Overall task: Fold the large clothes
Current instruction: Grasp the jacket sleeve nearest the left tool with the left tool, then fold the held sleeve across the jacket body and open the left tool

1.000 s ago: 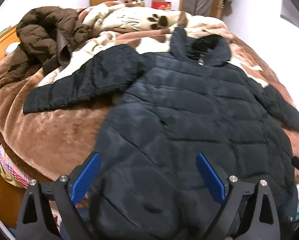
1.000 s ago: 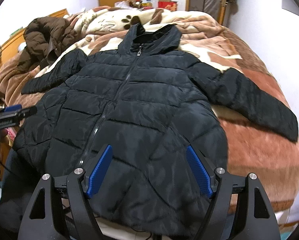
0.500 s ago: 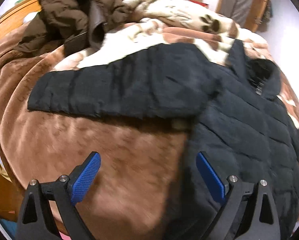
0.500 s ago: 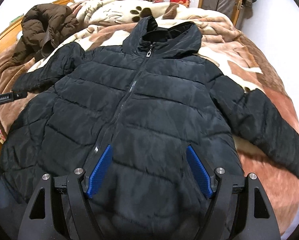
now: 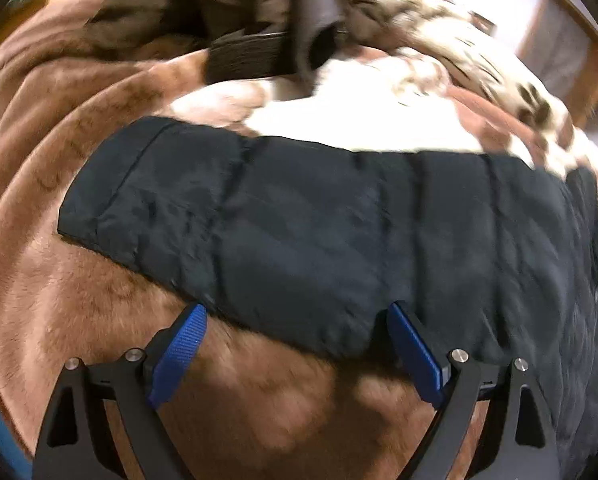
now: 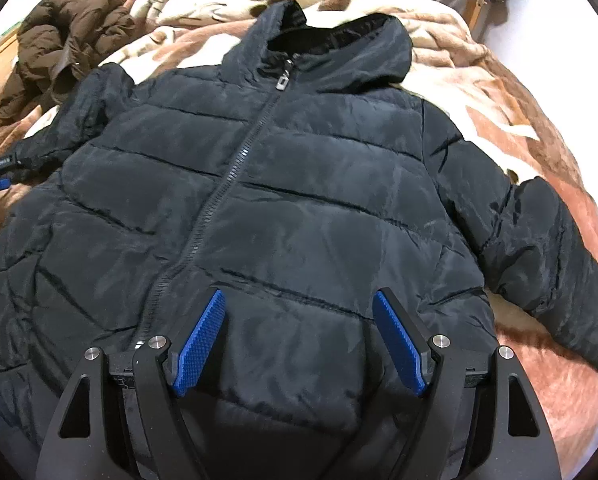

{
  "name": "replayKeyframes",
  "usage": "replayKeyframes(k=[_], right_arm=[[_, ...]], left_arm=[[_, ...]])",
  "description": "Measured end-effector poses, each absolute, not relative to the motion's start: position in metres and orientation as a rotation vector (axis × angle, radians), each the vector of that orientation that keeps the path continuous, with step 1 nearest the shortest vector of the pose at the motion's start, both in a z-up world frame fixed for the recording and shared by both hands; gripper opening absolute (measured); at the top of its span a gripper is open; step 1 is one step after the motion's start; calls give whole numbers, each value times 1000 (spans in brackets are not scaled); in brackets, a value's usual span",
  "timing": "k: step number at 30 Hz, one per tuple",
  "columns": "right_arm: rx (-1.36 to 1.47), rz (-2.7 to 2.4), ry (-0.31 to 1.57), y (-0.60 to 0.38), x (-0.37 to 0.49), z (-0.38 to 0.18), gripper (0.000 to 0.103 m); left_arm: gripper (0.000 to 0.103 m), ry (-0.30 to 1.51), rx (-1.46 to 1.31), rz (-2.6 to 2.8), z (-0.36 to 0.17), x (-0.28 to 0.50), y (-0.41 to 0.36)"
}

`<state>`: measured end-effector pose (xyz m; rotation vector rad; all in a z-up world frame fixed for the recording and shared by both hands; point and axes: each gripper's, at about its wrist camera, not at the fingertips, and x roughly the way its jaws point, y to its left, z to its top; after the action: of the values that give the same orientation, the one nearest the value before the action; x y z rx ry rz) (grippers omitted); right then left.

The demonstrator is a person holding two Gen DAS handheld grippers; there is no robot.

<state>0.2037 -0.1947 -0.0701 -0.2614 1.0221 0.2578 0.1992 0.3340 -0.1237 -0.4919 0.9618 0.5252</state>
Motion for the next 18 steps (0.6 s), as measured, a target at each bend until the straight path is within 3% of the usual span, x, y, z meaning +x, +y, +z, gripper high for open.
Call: replayKeyframes(k=[6,9,10,13,18], right_arm=[[-258,236,1039,-202,209,-80,76],[-262,219,1039,-205,210,-82,76],[-264,214,1041,-206,210,-82,76],[-275,200,1039,-210,210,-81,76],[-280,178,1019,-220,199,-72,76]], left_arm=[[89,930,-551,578,-141,206,359],[65,929,-499,583,-140,214,355],[43,927,-498,548,-137,217,352],[21,929,-438,537,-120,224,343],[16,856,-417,477,-64,218,329]])
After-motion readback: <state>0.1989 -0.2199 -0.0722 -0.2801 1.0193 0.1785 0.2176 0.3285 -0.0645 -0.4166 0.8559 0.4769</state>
